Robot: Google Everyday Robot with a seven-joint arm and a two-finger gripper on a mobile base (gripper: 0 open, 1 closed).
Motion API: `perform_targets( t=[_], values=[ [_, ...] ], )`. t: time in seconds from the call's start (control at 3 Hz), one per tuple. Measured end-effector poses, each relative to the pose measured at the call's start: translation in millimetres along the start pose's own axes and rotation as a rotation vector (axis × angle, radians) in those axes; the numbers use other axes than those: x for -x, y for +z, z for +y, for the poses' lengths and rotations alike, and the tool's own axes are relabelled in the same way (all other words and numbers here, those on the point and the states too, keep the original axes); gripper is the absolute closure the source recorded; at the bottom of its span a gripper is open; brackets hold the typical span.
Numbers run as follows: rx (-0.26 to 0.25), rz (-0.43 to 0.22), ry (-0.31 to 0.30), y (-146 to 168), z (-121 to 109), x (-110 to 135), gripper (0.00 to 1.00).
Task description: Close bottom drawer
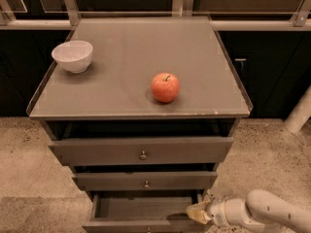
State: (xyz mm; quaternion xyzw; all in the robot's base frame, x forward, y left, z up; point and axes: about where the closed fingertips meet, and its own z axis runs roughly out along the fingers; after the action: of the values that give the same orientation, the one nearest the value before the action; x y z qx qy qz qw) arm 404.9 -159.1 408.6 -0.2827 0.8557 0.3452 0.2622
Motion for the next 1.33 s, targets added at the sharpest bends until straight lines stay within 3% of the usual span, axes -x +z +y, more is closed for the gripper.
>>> perform_targets(
  t=[0.33,0.67,1.33],
  values=[
    [0.059,0.004,0.119,56.1,-28.3,-37.7,1.0],
    [0.097,0.005,0.168,81.2,-23.0,-62.5,1.0],
    [0.099,0.06,0.265,93.0,-36.2,-90.0,1.0]
  ],
)
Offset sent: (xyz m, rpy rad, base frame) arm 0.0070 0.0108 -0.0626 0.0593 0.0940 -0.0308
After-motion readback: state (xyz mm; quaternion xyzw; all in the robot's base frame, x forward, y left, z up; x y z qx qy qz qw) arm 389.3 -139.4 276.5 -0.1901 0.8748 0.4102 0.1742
